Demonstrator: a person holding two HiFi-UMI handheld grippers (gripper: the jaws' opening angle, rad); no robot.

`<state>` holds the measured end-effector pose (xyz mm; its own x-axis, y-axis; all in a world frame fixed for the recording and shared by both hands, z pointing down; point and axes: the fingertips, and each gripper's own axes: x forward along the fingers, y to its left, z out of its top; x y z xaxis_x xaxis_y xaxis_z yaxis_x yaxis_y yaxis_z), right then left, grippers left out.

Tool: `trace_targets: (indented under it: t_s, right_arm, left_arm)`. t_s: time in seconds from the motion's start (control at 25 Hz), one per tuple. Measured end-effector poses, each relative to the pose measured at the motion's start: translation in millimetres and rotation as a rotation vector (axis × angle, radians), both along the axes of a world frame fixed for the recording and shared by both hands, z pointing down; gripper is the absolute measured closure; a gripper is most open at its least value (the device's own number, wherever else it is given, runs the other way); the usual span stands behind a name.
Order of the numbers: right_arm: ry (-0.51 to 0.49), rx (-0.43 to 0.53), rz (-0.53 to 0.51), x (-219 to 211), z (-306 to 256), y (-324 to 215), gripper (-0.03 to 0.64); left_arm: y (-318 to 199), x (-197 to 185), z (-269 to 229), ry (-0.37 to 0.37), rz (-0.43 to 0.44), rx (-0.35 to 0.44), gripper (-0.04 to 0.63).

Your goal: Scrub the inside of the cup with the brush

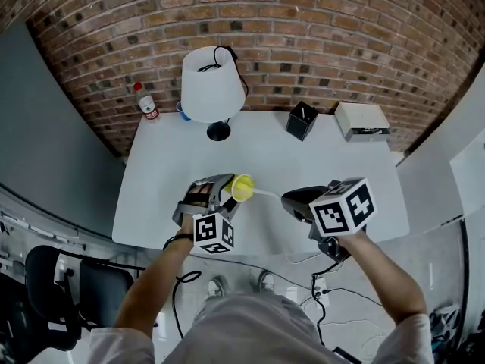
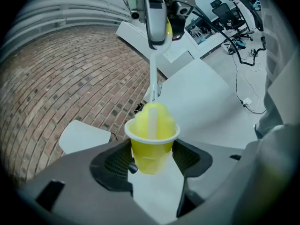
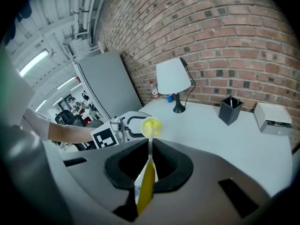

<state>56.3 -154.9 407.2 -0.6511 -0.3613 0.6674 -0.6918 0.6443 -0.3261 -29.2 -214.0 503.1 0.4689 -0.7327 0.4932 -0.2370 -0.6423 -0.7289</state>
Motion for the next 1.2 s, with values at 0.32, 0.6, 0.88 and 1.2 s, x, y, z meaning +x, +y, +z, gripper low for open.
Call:
trace_targets:
  t_s: [0.32,0.6,0.88,1.2]
  right_arm:
    - [0.004,0.006,-0.004,12.7,-0.7,5.1,0.591]
    - [0.008,0.022,0.011,24.2,-5.5,7.5,0.591]
    - [-0.018,0.042,0.051,41.2,-4.7,1.4,0.591]
    - [-0.117,0.024,0.103,52.9,15.5,-12.4,0.591]
  left_arm:
    - [-4.1,-9.2,17.9,0.025,-0.060,-0.061,0.313]
    - [-8.9,-6.9,32.0,0.110,-0.117,-0.138,0.313]
    - [-13.2,7.2,52.6,0.265,-0.201,-0.262,0.313]
    - [-18.2,32.1,78.3,0.420,-0.285,-0.378,0.313]
